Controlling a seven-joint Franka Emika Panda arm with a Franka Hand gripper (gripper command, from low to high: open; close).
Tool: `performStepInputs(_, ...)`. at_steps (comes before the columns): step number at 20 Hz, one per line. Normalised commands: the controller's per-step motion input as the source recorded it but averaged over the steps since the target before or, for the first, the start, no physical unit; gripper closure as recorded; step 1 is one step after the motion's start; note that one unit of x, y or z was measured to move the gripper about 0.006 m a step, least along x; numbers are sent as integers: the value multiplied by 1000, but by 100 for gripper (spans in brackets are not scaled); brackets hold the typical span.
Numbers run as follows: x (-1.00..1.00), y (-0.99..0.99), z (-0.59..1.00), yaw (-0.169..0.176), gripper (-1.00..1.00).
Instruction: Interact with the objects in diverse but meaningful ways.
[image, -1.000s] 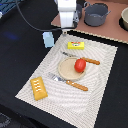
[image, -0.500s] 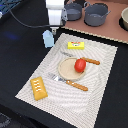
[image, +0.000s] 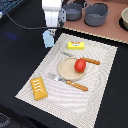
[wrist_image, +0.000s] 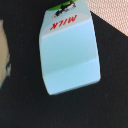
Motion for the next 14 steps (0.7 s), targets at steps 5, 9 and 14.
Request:
performStepInputs(5,-173,-55,-205,18,-100)
performStepInputs(9,-253,-191,-241,1,-100)
performStepInputs(14,-258,-192,-253,0,-100)
